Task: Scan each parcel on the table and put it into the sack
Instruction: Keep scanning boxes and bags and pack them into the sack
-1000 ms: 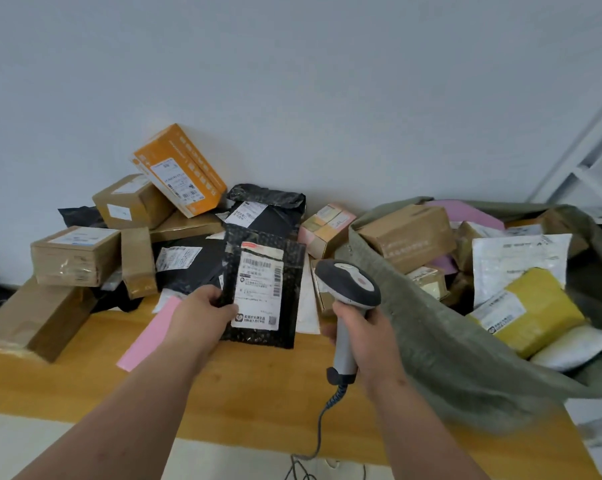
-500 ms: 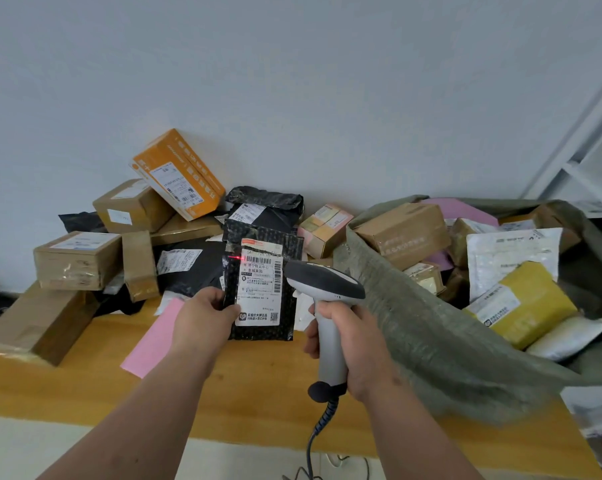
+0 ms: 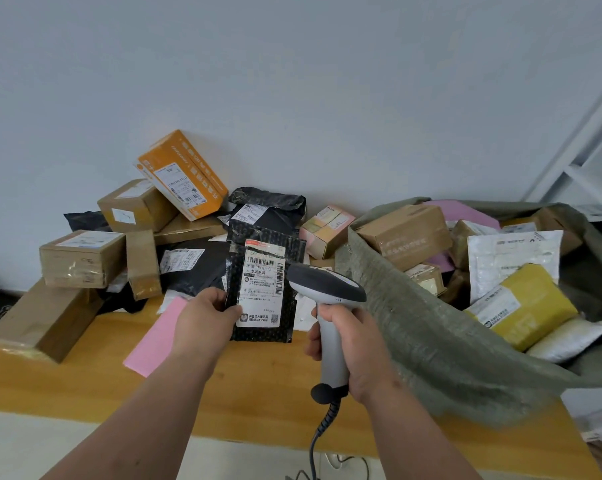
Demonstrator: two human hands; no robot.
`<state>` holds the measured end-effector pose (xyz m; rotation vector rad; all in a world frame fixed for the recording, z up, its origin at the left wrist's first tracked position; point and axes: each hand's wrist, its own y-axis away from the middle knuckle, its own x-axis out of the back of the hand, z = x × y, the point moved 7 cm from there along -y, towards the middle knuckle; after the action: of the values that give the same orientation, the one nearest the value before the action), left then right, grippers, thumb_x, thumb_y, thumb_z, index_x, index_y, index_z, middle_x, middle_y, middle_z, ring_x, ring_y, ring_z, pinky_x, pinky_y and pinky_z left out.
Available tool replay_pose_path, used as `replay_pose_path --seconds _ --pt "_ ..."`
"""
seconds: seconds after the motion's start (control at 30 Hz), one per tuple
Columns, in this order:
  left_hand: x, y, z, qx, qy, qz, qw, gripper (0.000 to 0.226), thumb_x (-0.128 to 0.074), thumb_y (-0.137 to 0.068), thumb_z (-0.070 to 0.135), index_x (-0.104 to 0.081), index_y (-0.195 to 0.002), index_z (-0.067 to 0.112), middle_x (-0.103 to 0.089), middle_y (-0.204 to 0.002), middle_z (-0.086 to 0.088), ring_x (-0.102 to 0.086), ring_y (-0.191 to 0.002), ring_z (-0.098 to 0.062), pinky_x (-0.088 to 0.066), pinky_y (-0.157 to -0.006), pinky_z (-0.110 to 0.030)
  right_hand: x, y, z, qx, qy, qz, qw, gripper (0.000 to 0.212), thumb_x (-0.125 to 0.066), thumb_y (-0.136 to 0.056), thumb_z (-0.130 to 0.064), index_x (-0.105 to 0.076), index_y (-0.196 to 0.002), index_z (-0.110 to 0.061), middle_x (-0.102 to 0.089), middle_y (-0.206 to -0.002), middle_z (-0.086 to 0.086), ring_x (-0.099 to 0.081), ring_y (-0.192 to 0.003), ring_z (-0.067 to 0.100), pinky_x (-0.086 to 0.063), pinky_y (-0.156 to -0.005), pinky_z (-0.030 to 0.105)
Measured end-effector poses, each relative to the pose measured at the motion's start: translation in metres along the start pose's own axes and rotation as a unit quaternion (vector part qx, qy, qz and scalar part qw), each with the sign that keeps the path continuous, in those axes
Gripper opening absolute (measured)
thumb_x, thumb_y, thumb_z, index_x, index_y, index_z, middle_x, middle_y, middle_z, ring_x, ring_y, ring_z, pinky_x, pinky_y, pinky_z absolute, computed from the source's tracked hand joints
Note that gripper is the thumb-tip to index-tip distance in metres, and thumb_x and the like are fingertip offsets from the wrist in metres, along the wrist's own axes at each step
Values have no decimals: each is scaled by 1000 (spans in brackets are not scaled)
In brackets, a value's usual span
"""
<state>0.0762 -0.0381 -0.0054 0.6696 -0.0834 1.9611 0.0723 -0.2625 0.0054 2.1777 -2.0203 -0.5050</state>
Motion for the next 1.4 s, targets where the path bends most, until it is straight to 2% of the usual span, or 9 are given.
replay_pose_path --seconds 0.17,0.37,0.63,0.83,0.97,1.03,1.13,1.3,1.4 --pt "-5 4 5 -8 0 0 1000 7 -67 -90 14 -65 -87 20 -72 -83 1 -68 -80 -23 -57 -81 -49 7 -2 0 0 -8 12 1000 17 -61 -92 -12 -63 -78 -3 -61 -68 15 -59 -56 28 -48 -61 37" --pt "-12 8 34 -48 -13 15 999 8 -68 -89 17 -63 -87 23 -71 -83 4 -67 -81 -20 -56 -80 -47 26 -6 0 -10 -30 43 999 14 -61 -93 -12 -63 -100 0 -63 -73 13 -62 -62 27 -49 -59 35" --pt "-48 25 109 -143 -44 10 989 11 -64 -88 20 -60 -86 30 -67 -80 12 -63 -74 -12 -54 -68 -37 78 -3 -10 -4 -89 117 989 8 -66 -91 -15 -64 -91 -7 -63 -69 8 -62 -64 21 -55 -67 37" --pt "-104 47 174 -243 -40 -25 969 10 -66 -88 25 -60 -97 26 -65 -86 12 -61 -75 -7 -50 -63 -30 128 5 -18 15 -132 161 978 15 -65 -92 -12 -60 -102 -3 -59 -71 13 -57 -55 21 -51 -61 35" --pt "-149 65 208 -296 -75 -51 951 10 -64 -89 22 -55 -91 19 -61 -82 6 -59 -76 -18 -46 -63 -32 162 15 -25 48 -136 196 970 9 -63 -94 -10 -59 -97 -3 -60 -64 10 -55 -49 21 -50 -57 35" --pt "-171 74 221 -322 -98 -61 939 10 -61 -91 22 -52 -94 18 -60 -88 2 -57 -81 -21 -47 -67 -35 178 18 -24 55 -142 217 964 7 -63 -94 -10 -61 -95 -3 -60 -62 8 -55 -49 20 -52 -62 38" --pt "-199 87 235 -363 -131 -75 920 12 -56 -93 18 -44 -94 19 -52 -97 2 -47 -78 -18 -34 -60 -28 200 24 -21 55 -144 248 957 11 -65 -93 -12 -62 -97 -3 -62 -63 7 -59 -52 20 -52 -67 40" --pt "-249 99 236 -360 -190 -143 902 17 -53 -95 11 -41 -107 17 -47 -118 -1 -46 -79 -20 -36 -68 -32 228 34 -16 47 -140 283 948 16 -65 -94 -16 -63 -99 -1 -65 -67 9 -63 -55 20 -50 -63 37" --pt "-268 112 241 -364 -174 -171 899 18 -54 -96 13 -42 -109 18 -43 -112 3 -45 -80 -18 -36 -70 -29 240 39 -15 45 -139 290 946 15 -63 -95 -15 -62 -98 0 -64 -65 8 -62 -54 20 -48 -60 36"
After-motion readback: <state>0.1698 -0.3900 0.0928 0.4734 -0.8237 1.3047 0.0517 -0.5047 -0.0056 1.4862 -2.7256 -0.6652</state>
